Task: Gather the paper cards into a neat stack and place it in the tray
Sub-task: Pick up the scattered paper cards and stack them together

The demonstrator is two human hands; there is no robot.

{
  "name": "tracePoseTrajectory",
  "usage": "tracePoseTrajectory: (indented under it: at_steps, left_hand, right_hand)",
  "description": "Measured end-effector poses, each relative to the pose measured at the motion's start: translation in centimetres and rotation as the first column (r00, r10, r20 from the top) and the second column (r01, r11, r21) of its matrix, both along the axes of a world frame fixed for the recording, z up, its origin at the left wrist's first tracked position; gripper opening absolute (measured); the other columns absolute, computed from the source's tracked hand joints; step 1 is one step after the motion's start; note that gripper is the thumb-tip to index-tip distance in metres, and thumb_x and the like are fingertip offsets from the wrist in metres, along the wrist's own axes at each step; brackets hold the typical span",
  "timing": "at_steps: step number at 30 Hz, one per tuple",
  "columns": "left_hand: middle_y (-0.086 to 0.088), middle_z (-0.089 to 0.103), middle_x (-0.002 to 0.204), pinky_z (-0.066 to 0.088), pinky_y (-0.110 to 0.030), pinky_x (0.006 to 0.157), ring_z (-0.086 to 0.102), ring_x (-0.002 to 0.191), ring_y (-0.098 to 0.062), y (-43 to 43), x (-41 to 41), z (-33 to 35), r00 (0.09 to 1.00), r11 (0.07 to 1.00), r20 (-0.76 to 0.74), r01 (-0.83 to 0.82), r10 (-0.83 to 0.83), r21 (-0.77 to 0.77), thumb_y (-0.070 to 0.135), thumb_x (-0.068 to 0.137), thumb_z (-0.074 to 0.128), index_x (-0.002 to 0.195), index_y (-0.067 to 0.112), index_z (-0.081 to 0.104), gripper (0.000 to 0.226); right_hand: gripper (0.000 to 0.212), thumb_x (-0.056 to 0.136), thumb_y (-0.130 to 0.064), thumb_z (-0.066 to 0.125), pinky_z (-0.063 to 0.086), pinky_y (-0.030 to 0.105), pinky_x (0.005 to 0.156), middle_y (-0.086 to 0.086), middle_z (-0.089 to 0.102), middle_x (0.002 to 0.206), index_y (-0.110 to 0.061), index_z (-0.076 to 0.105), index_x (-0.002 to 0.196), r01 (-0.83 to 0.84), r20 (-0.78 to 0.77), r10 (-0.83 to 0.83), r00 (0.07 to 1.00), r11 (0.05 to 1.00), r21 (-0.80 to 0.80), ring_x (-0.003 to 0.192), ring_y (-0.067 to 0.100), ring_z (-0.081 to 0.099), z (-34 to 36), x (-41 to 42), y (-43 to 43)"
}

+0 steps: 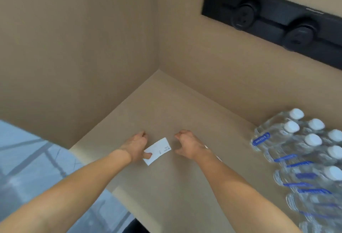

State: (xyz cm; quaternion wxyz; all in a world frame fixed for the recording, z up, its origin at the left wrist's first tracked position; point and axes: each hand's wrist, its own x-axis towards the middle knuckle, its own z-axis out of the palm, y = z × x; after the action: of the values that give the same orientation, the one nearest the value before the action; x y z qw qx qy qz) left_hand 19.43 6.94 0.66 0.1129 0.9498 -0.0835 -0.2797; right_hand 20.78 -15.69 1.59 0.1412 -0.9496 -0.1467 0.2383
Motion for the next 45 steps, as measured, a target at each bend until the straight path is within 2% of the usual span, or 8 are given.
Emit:
tracePoseTrajectory:
  at_steps: [6,12,19,26,31,35,39,45]
  left_hand:
    - [-0.008,0.041,0.135,0.045,-0.037,0.101,0.048,0.122,-0.028,0.5,-4.4,-2.5,0.987,0.987,0.004,-0.158,0.158,0.029,0.042,0.085,0.068,0.136,0.009,0.043,0.066]
    - [-0.003,0.038,0.134,0.048,-0.035,0.096,0.043,0.123,-0.025,-0.3,-6.1,-3.9,0.965,0.966,0.040,-0.258,0.259,-0.029,0.043,0.079,0.071,0.132,0.013,0.045,0.066]
    - [-0.003,0.041,0.131,0.048,-0.035,0.088,0.049,0.118,-0.025,-0.6,-6.3,-4.1,0.948,0.951,0.081,-0.301,0.307,-0.075,0.037,0.086,0.064,0.128,0.014,0.049,0.051]
    - [-0.004,0.042,0.128,0.047,-0.033,0.087,0.049,0.117,-0.024,-1.1,-4.2,-1.8,0.981,0.987,0.108,-0.155,0.160,-0.048,0.038,0.084,0.066,0.126,0.013,0.050,0.052]
    - [-0.002,0.044,0.121,0.044,-0.031,0.076,0.050,0.108,-0.022,-3.7,-0.9,0.9,0.984,0.994,0.160,0.088,-0.077,-0.063,0.036,0.081,0.067,0.122,0.016,0.052,0.048]
    - [0.000,0.043,0.120,0.048,-0.033,0.079,0.045,0.099,-0.017,-7.6,1.4,2.5,0.943,0.954,0.179,0.294,-0.280,-0.057,0.036,0.080,0.066,0.118,0.018,0.052,0.045]
    - [0.002,0.041,0.123,0.042,-0.029,0.073,0.039,0.093,-0.013,-11.9,2.7,3.1,0.886,0.896,0.187,0.441,-0.425,-0.053,0.034,0.082,0.064,0.120,0.017,0.052,0.044]
    - [-0.001,0.040,0.127,0.039,-0.029,0.075,0.047,0.108,-0.020,-15.6,3.3,2.3,0.795,0.808,0.196,0.589,-0.574,-0.024,0.035,0.086,0.064,0.126,0.015,0.051,0.047]
  right_hand:
    - [0.035,0.085,-0.018,0.065,0.049,0.032,0.090,0.002,0.047,0.125,-0.014,0.057,0.119,-0.182,0.011,0.183,0.983,0.982,-0.048,0.126,0.021,0.041,-1.0,0.9,3.3]
    - [0.060,0.082,-0.006,0.061,0.049,0.033,0.090,-0.001,0.040,0.138,-0.017,0.044,0.138,-0.268,-0.001,0.269,0.963,0.958,-0.102,0.131,0.021,0.033,-2.4,0.7,3.9]
    - [0.055,0.083,-0.013,0.067,0.047,0.032,0.093,0.002,0.042,0.132,-0.014,0.047,0.134,-0.220,0.004,0.221,0.975,0.970,-0.103,0.128,0.020,0.039,-3.7,-0.7,3.9]
    - [0.056,0.080,-0.015,0.069,0.047,0.035,0.098,0.003,0.042,0.132,-0.011,0.048,0.133,-0.105,0.034,0.107,0.994,0.994,-0.037,0.127,0.019,0.040,-2.0,-1.7,2.0]
    - [0.048,0.080,-0.016,0.067,0.045,0.028,0.086,0.003,0.043,0.129,-0.012,0.053,0.126,0.075,0.089,-0.076,0.993,0.997,0.005,0.127,0.019,0.038,-0.1,-2.8,-1.7]
    - [0.048,0.080,-0.022,0.067,0.042,0.026,0.080,0.002,0.043,0.129,-0.013,0.054,0.125,0.244,0.106,-0.245,0.964,0.969,0.023,0.128,0.017,0.038,0.5,-4.5,-6.0]
    - [0.049,0.080,-0.028,0.070,0.047,0.032,0.093,0.004,0.045,0.127,-0.012,0.056,0.124,0.372,0.104,-0.371,0.923,0.928,0.002,0.125,0.021,0.041,0.8,-6.0,-9.5]
    - [0.046,0.081,-0.029,0.071,0.045,0.028,0.088,0.001,0.044,0.129,-0.016,0.057,0.123,0.523,0.071,-0.523,0.849,0.852,0.022,0.119,0.022,0.049,-0.2,-8.3,-11.9]
